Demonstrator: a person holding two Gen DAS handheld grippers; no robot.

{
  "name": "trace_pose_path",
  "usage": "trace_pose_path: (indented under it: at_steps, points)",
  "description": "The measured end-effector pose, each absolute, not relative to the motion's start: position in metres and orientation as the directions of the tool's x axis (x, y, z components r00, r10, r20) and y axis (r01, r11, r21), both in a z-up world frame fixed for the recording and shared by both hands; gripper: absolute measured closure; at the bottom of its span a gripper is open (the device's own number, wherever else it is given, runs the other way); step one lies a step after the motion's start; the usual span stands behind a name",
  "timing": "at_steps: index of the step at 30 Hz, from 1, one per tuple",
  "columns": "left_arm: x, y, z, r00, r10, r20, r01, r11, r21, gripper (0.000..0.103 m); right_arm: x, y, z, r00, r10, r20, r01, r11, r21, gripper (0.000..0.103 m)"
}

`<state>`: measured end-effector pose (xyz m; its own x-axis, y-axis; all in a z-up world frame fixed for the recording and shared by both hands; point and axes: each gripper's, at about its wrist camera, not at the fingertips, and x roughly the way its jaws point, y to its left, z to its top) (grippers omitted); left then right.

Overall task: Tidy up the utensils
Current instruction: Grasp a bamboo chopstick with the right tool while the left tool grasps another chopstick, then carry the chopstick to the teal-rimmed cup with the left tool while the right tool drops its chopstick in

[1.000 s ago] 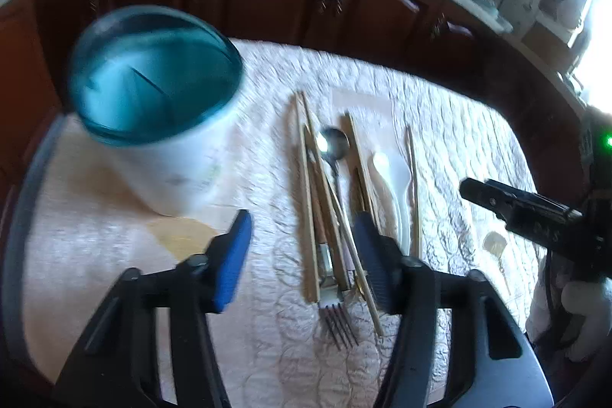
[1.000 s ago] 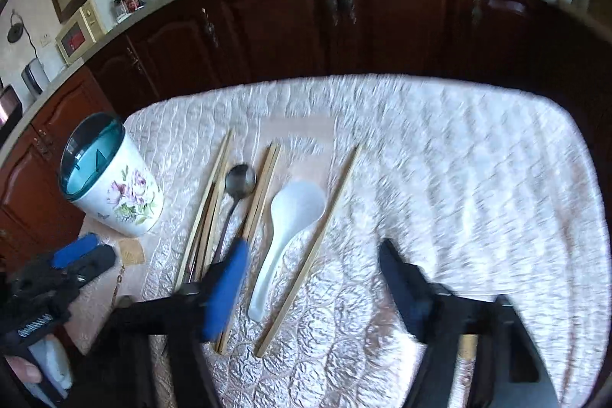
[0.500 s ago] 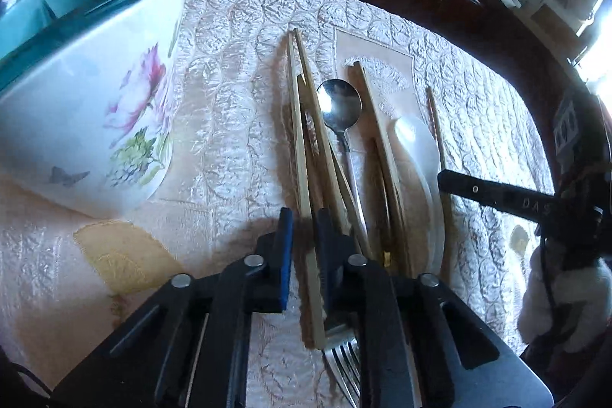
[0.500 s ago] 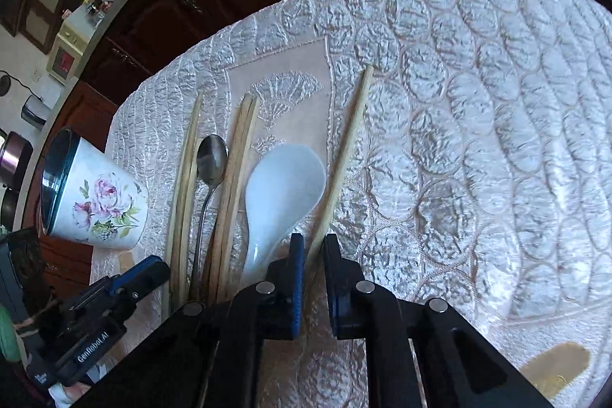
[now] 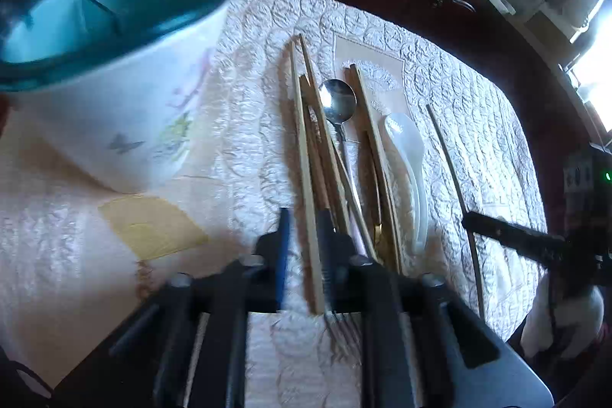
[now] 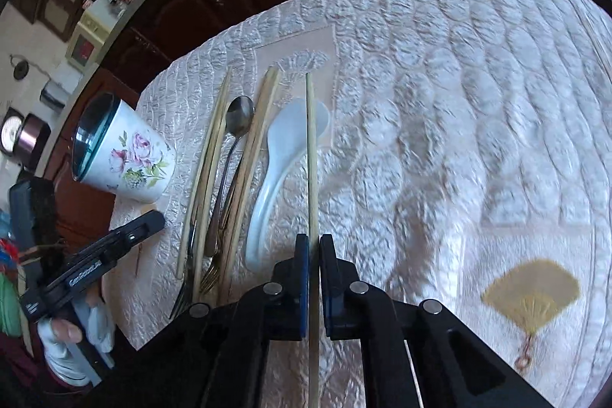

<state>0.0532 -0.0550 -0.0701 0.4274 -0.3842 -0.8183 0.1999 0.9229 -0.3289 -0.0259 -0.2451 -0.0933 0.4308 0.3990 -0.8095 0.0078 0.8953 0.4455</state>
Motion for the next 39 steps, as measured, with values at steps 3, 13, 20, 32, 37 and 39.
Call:
trace_pose_path:
  at_steps: [3, 13, 20, 32, 37, 39]
  points:
    - [0.062, -0.065, -0.082, 0.405, -0.366, -0.838, 0.207, 0.929, -0.306, 0.079, -0.035, -0.246, -0.089, 0.432, 0.4, -0.808, 0.004, 0.895, 0.445, 0.098]
    - [0.036, -0.049, -0.066, 0.418, -0.392, -0.819, 0.238, 0.918, -0.318, 0.099, -0.05, -0.251, -0.075, 0.443, 0.408, -0.798, -0.003, 0.891, 0.454, 0.098]
    - [-0.028, -0.027, -0.062, 0.332, -0.389, -0.859, 0.285, 0.91, -0.302, 0.099, -0.073, -0.246, -0.084, 0.35, 0.418, -0.838, -0.019, 0.898, 0.44, 0.098]
    - [0.005, -0.041, -0.06, 0.387, -0.348, -0.854, 0.32, 0.919, -0.23, 0.068, -0.049, -0.232, -0.089, 0.335, 0.353, -0.873, -0.029, 0.93, 0.365, 0.071]
    - [0.041, -0.065, -0.075, 0.384, -0.31, -0.87, 0.336, 0.924, -0.182, 0.068, -0.021, -0.224, -0.094, 0.335, 0.328, -0.883, -0.033, 0.941, 0.337, 0.079]
    - [0.05, -0.069, -0.081, 0.384, -0.268, -0.883, 0.321, 0.936, -0.145, 0.071, -0.015, -0.223, -0.098, 0.332, 0.331, -0.883, -0.024, 0.939, 0.342, 0.086]
